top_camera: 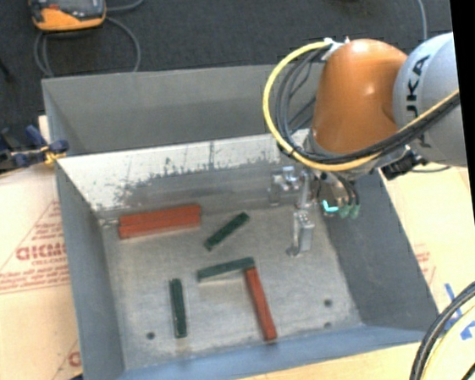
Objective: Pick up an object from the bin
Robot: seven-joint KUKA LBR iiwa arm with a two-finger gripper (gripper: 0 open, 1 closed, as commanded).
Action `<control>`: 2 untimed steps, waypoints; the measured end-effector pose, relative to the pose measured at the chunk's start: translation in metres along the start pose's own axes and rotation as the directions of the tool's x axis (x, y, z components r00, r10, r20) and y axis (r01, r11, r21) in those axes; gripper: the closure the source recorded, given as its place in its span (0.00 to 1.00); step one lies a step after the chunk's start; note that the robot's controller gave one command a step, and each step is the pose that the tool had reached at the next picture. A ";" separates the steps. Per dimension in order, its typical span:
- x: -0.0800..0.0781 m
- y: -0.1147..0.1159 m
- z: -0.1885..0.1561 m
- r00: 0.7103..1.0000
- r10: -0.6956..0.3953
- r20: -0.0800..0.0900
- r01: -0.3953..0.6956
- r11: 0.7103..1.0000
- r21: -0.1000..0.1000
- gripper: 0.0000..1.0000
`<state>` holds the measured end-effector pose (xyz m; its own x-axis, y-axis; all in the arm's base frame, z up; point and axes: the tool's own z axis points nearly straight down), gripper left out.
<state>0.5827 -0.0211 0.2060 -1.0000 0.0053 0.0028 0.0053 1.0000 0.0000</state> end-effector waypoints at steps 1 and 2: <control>-0.002 0.000 -0.004 1.000 0.000 0.008 0.000 1.000 0.000 0.00; -0.019 0.012 0.032 0.990 -0.143 0.010 0.142 0.990 0.003 0.00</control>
Offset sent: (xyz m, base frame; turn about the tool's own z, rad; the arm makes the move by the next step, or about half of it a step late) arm 0.0611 0.0472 -0.1360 -0.5120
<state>0.6018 -0.0092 0.1742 -0.9905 -0.1373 -0.0076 -0.1373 0.9905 -0.0021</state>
